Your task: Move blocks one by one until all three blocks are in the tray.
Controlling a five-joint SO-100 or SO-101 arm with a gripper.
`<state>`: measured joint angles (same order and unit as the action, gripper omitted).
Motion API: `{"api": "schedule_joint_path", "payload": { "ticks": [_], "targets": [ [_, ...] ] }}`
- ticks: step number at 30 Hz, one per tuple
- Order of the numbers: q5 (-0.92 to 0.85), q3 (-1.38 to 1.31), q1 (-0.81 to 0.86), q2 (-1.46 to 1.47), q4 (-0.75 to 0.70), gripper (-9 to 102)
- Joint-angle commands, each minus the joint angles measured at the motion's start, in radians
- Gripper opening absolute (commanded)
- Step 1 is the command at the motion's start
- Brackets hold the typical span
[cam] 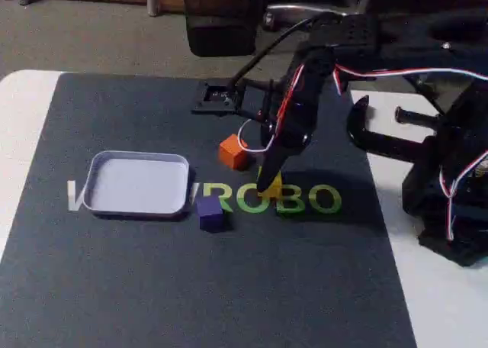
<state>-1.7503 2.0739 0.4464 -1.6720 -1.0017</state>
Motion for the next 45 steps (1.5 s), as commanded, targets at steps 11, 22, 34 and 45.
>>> {"api": "schedule_joint_path", "payload": {
  "ticks": [11, 22, 34, 45],
  "targets": [
    [-0.063, -0.017, 0.018, 0.067, 0.055, 24],
    [-0.147, 0.121, 0.023, 0.011, 0.150, 22],
    [-0.124, 0.120, 0.009, 0.009, 0.172, 4],
    [0.110, -0.133, -0.060, 0.077, 0.064, -8]
  ]
}}
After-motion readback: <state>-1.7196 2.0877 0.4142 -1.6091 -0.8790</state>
